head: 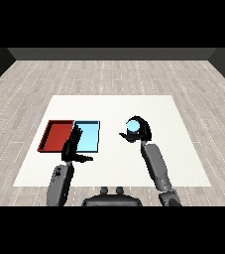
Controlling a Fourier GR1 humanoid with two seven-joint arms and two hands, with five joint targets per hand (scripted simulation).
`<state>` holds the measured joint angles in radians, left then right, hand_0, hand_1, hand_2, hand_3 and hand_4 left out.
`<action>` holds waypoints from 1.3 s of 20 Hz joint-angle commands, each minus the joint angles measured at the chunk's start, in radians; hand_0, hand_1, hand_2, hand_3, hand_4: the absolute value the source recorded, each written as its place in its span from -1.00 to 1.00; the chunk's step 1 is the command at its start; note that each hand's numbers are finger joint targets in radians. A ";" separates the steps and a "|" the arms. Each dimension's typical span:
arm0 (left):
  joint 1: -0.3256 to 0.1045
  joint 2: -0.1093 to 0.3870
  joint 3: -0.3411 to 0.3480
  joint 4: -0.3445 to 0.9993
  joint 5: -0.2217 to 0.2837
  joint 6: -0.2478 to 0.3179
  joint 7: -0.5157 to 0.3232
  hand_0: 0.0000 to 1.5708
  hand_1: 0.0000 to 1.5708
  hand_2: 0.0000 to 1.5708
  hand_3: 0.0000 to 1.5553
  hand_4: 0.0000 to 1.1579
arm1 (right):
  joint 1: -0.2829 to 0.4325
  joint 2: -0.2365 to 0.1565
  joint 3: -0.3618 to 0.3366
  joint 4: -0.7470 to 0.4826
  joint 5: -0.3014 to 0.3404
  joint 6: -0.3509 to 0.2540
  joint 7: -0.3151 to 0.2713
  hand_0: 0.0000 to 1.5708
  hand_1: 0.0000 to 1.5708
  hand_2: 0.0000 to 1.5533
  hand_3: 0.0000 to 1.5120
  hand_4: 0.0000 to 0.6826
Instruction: Pick the blue can and put it in the blue box
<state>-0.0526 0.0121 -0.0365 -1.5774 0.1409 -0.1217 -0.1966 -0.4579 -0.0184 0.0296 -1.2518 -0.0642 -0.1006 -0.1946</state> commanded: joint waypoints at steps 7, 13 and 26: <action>-0.065 -0.012 -0.091 0.055 0.103 0.035 0.049 -1.00 -1.00 -1.00 -1.00 -1.00 | 0.059 0.018 0.179 -0.077 -0.020 -0.136 0.008 0.89 0.89 0.89 0.91 0.85; -0.043 -0.012 -0.183 0.054 0.047 0.131 0.065 -1.00 -1.00 -1.00 -1.00 -1.00 | 0.003 0.018 0.144 -0.035 -0.033 -0.112 -0.006 0.85 0.85 0.88 0.89 0.80; -0.116 -0.012 -0.341 0.143 0.042 0.274 0.063 -1.00 -1.00 -1.00 -1.00 -1.00 | -0.049 0.018 0.319 0.023 -0.079 -0.201 -0.056 0.82 0.82 0.88 0.89 0.84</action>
<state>-0.2333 0.0001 -0.3227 -1.3808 0.1849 0.1274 -0.1357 -0.4775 -0.0003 0.2538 -1.2727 -0.1012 -0.2201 -0.2100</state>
